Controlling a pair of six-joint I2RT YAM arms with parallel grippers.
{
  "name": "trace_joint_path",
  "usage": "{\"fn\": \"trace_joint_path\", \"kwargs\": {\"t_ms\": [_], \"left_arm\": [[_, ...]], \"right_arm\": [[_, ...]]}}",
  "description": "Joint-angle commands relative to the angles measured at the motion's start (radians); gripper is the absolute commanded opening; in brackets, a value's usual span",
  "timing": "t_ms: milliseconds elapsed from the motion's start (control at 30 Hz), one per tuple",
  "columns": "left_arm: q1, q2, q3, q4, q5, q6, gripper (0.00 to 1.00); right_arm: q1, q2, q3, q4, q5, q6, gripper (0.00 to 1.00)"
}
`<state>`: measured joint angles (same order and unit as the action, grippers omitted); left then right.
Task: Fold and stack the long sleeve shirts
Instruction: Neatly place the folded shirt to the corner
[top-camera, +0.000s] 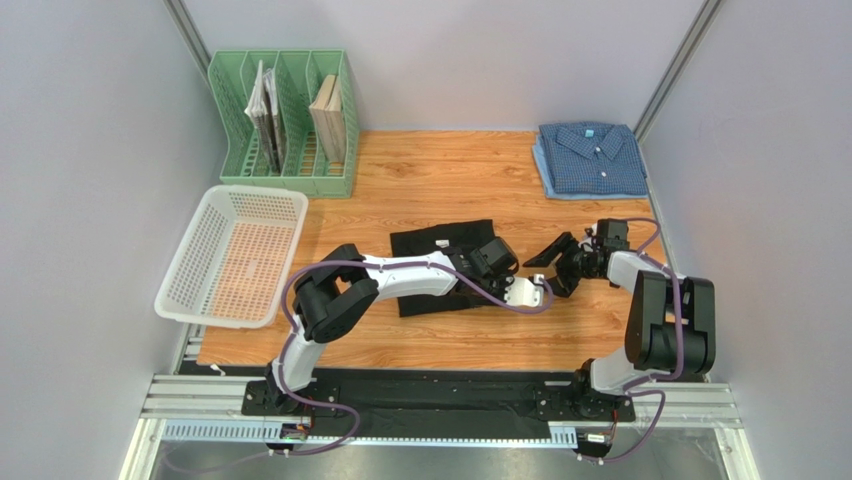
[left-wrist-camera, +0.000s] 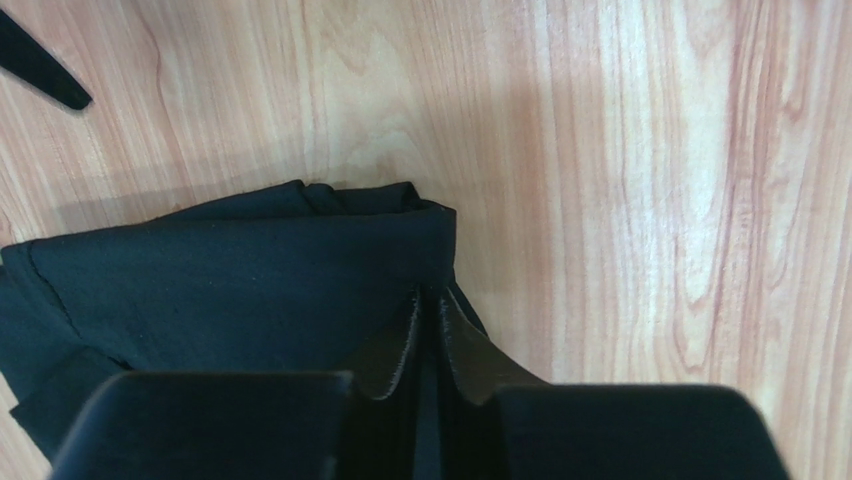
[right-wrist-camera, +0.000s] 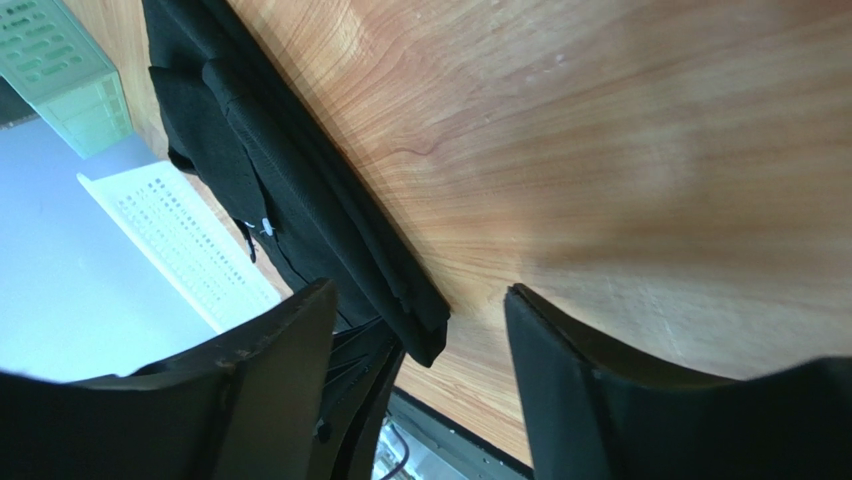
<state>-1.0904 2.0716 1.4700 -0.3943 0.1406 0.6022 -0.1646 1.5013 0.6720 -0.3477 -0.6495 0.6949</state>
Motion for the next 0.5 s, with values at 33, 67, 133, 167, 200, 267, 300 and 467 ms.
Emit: {"fn": "trace_joint_path", "kwargs": {"t_ms": [33,67,133,167,200,267,300,467], "left_arm": [[0.056,-0.077,-0.005,0.049,0.108,-0.039,0.04],[0.064,-0.085,-0.007,0.048,0.138,-0.045,0.00],[0.078,-0.106,-0.007,0.043,0.163,-0.051,0.00],[0.081,-0.113,-0.007,0.041,0.178,-0.053,0.00],[0.084,-0.123,-0.007,0.040,0.186,-0.055,0.00],[0.089,-0.134,-0.007,0.034,0.198,-0.056,0.00],[0.090,-0.142,-0.008,0.032,0.206,-0.056,0.00],[0.096,-0.157,-0.011,0.029,0.215,-0.061,0.00]], "right_arm": [[0.068,0.066,0.023,0.130,-0.085,-0.002,0.75],[0.080,0.089,0.024,0.159,-0.091,0.000,0.76],[0.114,0.117,0.029,0.183,-0.107,0.005,0.78],[0.122,0.147,0.035,0.214,-0.114,0.011,0.79],[0.131,0.158,0.041,0.223,-0.122,0.012,0.79],[0.155,0.186,0.063,0.245,-0.137,0.017,0.80],[0.160,0.206,0.069,0.257,-0.137,0.021,0.80],[0.234,0.275,0.086,0.398,-0.137,0.107,0.78]]}}
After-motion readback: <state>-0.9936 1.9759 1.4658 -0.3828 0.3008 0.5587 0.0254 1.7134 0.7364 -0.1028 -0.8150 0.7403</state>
